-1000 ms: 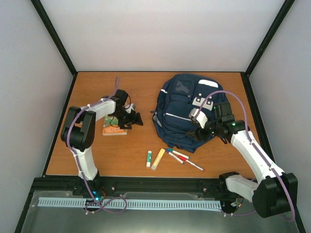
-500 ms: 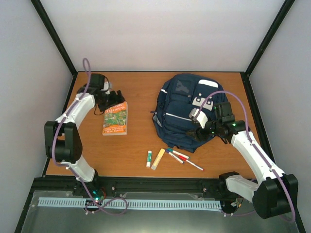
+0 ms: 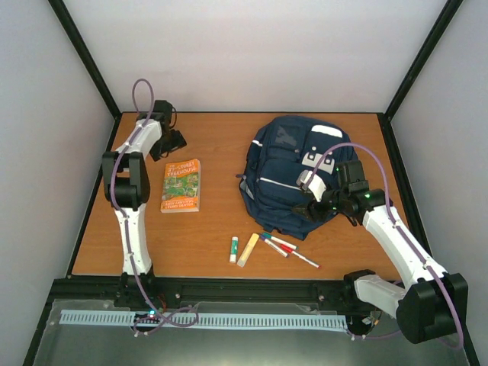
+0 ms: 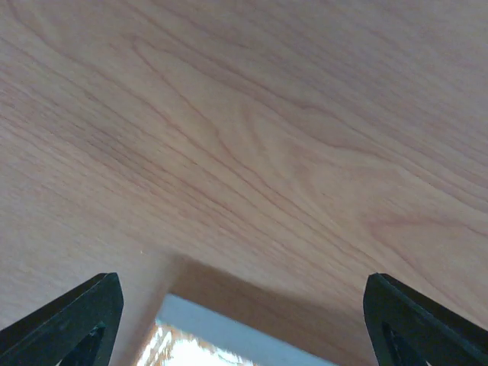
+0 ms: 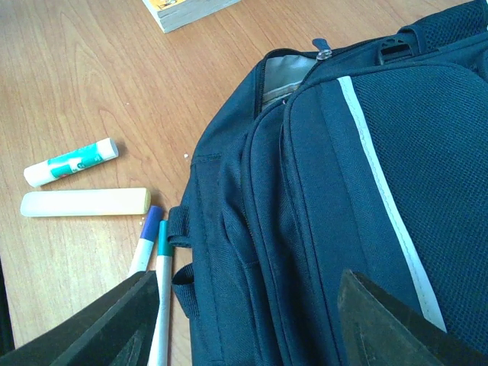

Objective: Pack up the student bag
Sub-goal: Adjust the book at the center of the board.

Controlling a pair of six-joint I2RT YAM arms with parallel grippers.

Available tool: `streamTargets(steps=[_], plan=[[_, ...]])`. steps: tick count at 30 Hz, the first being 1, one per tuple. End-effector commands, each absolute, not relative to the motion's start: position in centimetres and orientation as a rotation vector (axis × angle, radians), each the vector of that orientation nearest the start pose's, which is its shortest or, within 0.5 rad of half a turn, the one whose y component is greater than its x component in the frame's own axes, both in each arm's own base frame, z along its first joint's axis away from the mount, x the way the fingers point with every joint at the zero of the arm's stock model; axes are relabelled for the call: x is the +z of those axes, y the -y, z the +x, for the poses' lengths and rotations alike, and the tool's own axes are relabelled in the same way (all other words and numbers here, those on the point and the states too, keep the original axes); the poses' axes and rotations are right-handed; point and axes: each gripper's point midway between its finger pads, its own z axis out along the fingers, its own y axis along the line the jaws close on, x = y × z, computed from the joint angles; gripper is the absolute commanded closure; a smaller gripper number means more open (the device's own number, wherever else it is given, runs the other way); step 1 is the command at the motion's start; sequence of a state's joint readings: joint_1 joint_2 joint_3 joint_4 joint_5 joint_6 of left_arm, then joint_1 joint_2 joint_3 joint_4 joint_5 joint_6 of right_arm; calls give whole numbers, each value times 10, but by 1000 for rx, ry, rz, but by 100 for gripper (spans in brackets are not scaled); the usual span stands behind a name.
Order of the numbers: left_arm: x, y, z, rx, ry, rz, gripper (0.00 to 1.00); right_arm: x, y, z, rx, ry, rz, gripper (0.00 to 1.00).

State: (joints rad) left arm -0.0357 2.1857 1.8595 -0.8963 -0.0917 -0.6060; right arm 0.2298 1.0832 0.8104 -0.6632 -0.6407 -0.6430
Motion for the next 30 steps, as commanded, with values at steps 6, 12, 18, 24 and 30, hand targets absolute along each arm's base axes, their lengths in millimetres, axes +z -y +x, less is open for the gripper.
streamTargets(steps=[6,12,18,24,30], plan=[[58,-20,505,146,-2693,-958,14,163,-164,240,609,-2008,-1244,33],[44,-15,481,136,-2774,-910,20,160,-164,240,617,-2022,-1249,33],[33,-9,450,100,-2833,-884,23,160,-164,242,617,-2021,-1249,33],[24,20,404,-71,-2919,-877,23,160,-163,241,607,-2024,-1246,33],[21,51,365,-161,-2961,-825,22,157,-163,241,614,-2034,-1249,33]])
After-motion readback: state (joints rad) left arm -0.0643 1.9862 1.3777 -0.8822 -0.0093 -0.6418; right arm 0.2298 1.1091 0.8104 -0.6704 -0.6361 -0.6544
